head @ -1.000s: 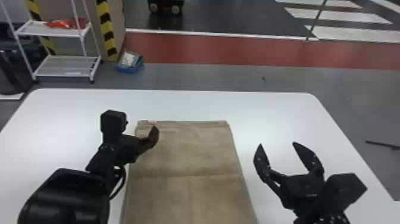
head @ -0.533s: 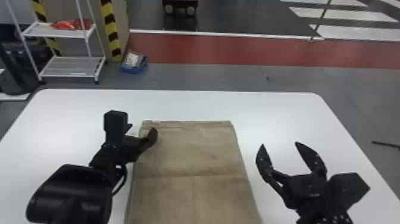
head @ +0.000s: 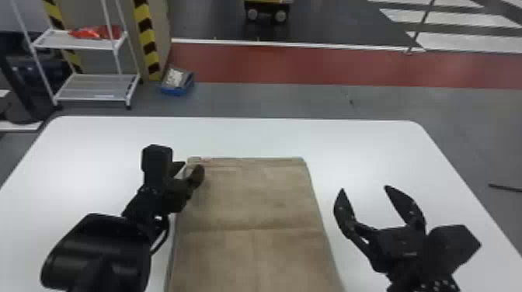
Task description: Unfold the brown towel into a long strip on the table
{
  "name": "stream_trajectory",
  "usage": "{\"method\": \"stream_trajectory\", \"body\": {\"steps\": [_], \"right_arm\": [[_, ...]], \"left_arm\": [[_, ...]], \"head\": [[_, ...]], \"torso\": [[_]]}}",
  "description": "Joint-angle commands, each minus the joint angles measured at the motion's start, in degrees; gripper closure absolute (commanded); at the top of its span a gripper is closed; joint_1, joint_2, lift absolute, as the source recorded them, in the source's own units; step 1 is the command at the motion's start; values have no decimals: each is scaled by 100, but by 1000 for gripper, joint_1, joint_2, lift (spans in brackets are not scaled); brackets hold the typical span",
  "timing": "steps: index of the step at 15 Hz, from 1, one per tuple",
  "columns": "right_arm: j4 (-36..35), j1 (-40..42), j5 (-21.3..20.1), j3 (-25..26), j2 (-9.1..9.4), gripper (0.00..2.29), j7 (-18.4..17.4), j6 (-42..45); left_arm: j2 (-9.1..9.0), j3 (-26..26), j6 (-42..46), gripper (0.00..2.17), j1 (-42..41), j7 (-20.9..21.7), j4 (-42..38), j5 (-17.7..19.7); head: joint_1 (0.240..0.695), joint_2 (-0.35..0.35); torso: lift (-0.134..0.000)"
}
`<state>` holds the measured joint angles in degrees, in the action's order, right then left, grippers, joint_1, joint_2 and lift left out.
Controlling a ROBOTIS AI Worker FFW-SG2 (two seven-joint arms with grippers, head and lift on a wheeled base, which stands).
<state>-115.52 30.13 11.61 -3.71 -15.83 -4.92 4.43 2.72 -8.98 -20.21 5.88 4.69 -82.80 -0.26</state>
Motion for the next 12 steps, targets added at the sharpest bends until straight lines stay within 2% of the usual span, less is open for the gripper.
{"method": "stream_trajectory", "body": {"steps": [1,4,5,6,10,12], "right_arm": [[11,-7,17,-16,-17,76,0,0],[55,-34,17,-24,-25,76,0,0],[64,-34,26,-33,-25,76,0,0],[82,-51,26,-42,-25,76,0,0],[117,-78,26,-60,-25,76,0,0],[135,-87,34,-68,-25,76,0,0]], "left_arm": [[0,-16,4,707,-16,-3,-17,-18],[0,-34,56,707,-34,-38,-17,-44],[0,-34,56,758,-43,-38,-25,-97],[0,-42,74,930,-52,-65,-17,-167],[0,-86,250,967,-139,-82,-69,-194],[0,-86,232,967,-509,-135,-605,-413]], "head": [[695,-95],[695,-95],[695,-95],[695,-95],[695,-95],[695,-96]], "torso": [[-124],[-124],[-124],[-124],[-124],[-124]]}}
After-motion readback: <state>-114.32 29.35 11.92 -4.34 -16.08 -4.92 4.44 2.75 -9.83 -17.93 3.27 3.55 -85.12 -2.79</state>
